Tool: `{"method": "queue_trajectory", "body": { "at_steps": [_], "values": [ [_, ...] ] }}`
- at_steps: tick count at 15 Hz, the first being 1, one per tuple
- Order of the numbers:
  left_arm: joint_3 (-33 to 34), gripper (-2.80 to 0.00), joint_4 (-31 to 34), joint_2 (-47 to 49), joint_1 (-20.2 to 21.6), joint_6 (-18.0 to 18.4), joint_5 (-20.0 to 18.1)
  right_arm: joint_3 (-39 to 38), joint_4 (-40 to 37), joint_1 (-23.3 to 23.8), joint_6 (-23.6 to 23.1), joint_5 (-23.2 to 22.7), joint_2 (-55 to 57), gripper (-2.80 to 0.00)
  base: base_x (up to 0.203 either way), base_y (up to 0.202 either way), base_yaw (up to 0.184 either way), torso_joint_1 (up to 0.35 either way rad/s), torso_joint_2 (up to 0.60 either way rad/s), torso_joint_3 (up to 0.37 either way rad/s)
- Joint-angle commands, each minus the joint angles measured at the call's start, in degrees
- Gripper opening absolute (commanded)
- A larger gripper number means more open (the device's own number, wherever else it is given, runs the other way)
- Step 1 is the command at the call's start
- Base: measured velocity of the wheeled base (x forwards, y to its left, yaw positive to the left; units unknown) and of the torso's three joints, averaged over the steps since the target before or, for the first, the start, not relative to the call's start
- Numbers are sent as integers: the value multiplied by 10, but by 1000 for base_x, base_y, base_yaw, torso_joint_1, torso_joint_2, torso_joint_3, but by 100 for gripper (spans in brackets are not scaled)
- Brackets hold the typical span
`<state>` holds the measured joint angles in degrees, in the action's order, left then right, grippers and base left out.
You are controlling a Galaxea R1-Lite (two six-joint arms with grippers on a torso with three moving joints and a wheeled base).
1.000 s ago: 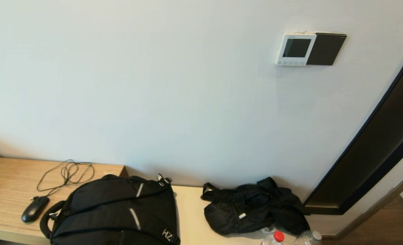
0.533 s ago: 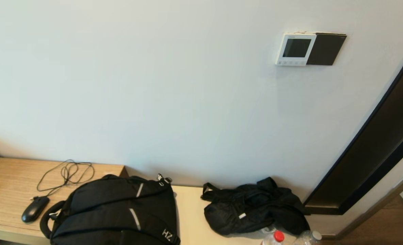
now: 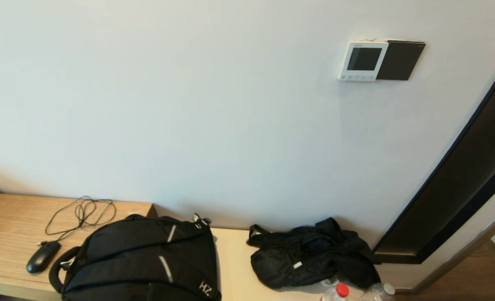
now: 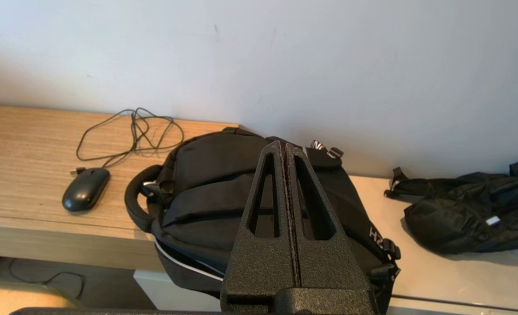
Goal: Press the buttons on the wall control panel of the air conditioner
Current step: Turn on the central air conditioner
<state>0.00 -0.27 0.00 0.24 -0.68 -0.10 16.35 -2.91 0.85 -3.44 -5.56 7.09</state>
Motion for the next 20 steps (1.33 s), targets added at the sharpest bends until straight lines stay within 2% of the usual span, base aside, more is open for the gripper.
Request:
{"method": "queue_trajectory", "body": {
  "at_steps": [1,5,8,9,11,13,17,20],
  "values": [
    [0,-280,0,0,0,0,0,87,5,1,-3,-16,140,-280,0,0,0,0,0,0],
    [0,-280,-1,0,0,0,0,209,75,-9,-6,-29,381,-280,0,0,0,0,0,0],
    [0,-280,0,0,0,0,0,284,171,-51,4,-13,560,-280,0,0,0,0,0,0],
    [0,-280,-1,0,0,0,0,316,200,-83,7,11,615,-280,0,0,0,0,0,0],
    [0,-280,-1,0,0,0,0,397,239,-161,11,108,718,-280,0,0,0,0,0,0],
    [0,-280,-1,0,0,0,0,476,265,-197,15,182,802,-280,0,0,0,0,0,0],
    [0,-280,0,0,0,0,0,571,391,-210,14,233,931,-280,0,0,0,0,0,0],
    [0,-280,-1,0,0,0,0,630,424,-210,-11,284,979,-280,0,0,0,0,0,0]
  ]
}}
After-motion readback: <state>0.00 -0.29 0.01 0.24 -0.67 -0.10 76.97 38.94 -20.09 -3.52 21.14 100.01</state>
